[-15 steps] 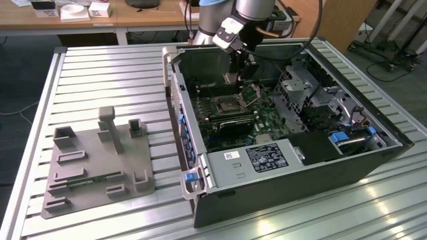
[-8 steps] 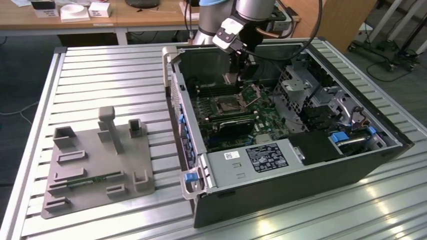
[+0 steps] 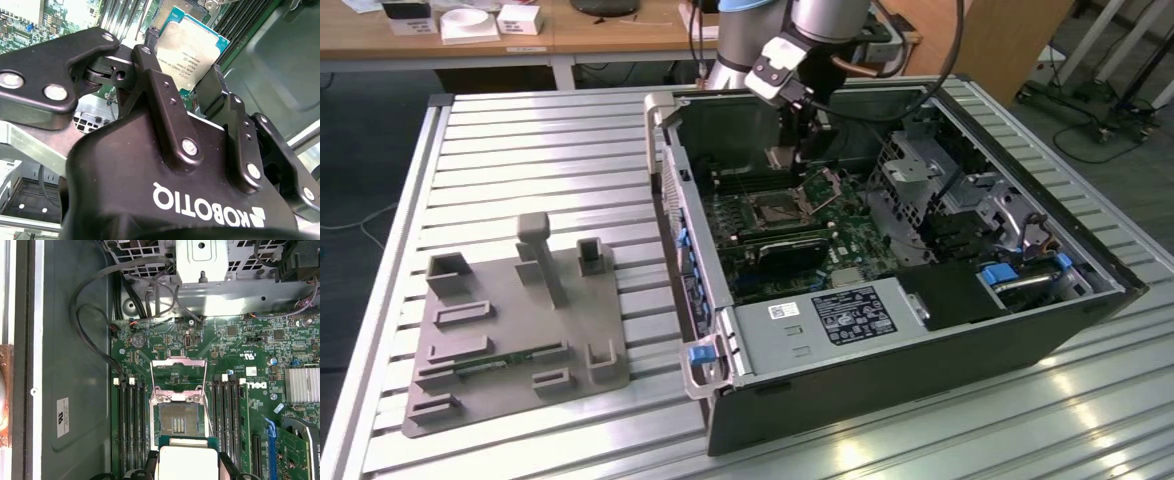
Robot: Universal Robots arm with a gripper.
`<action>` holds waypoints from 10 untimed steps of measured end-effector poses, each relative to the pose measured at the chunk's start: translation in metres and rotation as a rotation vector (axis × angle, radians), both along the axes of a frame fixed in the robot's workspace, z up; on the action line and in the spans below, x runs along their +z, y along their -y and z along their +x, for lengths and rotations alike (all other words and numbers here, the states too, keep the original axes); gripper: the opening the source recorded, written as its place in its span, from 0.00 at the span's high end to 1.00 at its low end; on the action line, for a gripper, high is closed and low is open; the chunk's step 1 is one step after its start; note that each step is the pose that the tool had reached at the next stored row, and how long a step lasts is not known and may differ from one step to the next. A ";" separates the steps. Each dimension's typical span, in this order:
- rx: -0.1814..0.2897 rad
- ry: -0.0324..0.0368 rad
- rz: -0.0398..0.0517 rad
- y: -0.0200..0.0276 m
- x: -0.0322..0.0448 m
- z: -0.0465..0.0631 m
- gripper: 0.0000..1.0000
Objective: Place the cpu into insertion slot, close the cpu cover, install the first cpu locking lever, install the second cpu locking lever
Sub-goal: 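Place the cpu into insertion slot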
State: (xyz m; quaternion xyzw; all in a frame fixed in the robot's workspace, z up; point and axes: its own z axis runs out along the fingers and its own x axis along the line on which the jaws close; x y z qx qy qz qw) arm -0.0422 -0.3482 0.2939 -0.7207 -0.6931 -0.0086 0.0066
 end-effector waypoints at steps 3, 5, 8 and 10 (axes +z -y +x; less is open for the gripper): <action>0.002 -0.0001 -0.0003 -0.0017 -0.0041 0.000 0.46; 0.011 -0.0001 -0.0002 -0.0028 -0.0077 0.000 0.46; 0.040 -0.0001 -0.0002 -0.0033 -0.0131 0.000 0.46; 0.054 -0.0002 -0.0003 -0.0040 -0.0168 0.000 0.46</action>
